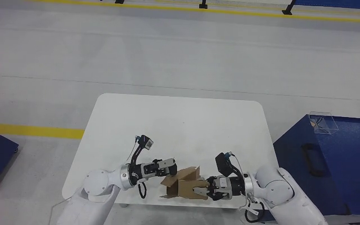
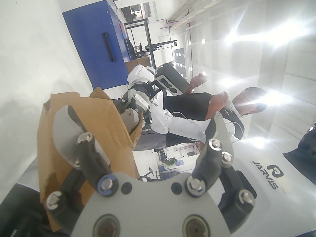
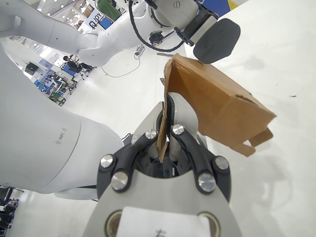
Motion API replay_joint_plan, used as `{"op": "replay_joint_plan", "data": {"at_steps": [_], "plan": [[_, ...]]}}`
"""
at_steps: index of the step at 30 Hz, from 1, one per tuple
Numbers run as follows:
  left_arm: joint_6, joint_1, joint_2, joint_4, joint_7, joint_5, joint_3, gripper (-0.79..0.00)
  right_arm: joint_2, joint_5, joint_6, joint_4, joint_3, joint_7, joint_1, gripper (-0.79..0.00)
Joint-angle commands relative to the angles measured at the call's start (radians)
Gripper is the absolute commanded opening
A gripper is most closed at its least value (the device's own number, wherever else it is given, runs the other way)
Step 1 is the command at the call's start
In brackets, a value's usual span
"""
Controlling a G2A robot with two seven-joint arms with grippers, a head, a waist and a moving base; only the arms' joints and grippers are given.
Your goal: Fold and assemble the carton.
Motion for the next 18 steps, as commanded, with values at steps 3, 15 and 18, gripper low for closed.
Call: {"op": "replay_joint_plan", "data": {"at_steps": [3, 15, 18], "plan": [[0.000, 0.000, 0.000, 0.000, 0.000, 0.000, 0.000, 0.000, 0.000, 0.000, 0.000, 0.000, 0.000, 0.000, 0.000, -0.785], [0.030, 0.176, 0.042, -0.295, 0.255, 0.575, -0.144, 0.000, 0.018, -0.003, 0.022, -0.023, 0.081, -0.037, -0.016, -0.785], [0.044, 0.244, 0.051, -0.378, 0.285, 0.638, -0.187, 0.000, 0.026, 0.011, 0.028, -0.034, 0.113, -0.030, -0.024, -0.785]]}}
